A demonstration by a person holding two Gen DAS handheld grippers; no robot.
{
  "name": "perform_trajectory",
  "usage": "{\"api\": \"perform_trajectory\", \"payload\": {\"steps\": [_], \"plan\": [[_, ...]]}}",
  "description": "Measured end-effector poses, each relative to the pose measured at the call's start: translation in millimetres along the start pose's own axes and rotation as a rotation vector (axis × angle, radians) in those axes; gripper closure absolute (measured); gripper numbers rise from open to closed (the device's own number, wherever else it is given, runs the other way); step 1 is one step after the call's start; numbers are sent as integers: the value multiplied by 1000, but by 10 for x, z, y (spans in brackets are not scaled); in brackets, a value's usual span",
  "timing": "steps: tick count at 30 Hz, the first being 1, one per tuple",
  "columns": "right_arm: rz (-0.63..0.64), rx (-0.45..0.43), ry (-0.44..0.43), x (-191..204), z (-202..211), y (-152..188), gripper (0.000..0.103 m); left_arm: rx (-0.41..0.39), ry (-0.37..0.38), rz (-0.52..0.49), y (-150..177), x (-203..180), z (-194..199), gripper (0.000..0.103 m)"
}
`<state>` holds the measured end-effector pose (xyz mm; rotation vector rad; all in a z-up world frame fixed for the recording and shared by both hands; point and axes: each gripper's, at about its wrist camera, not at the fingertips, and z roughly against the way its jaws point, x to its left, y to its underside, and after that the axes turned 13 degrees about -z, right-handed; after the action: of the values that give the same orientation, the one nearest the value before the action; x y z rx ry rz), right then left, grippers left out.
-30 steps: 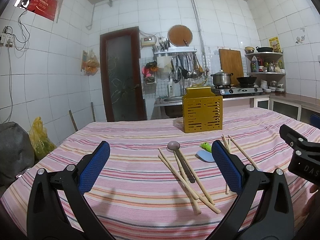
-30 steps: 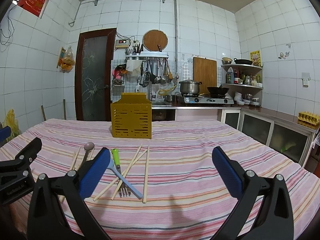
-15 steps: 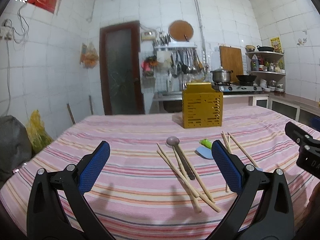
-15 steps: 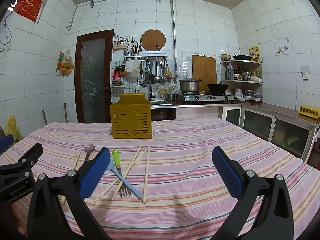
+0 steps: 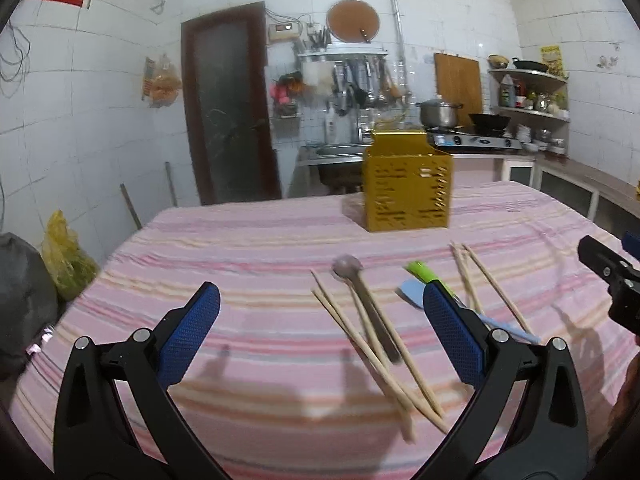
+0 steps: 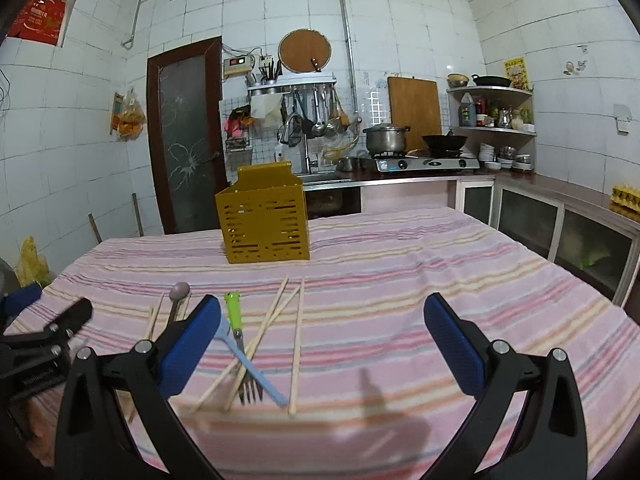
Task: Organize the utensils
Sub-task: 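Move the left tool toward the wooden chopsticks while the right tool approaches other chopsticks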
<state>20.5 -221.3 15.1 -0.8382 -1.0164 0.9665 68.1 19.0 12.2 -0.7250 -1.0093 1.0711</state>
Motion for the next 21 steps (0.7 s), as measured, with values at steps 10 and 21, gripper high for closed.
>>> {"api": "perform_trajectory", "payload": {"steps": [10, 21], "plan": [[78, 195, 52, 153, -1148, -341, 4, 130, 36, 63, -496, 270, -803, 5], [82, 415, 145, 26, -1885, -37, 4, 329, 45, 61, -156, 184, -1619, 6]]}}
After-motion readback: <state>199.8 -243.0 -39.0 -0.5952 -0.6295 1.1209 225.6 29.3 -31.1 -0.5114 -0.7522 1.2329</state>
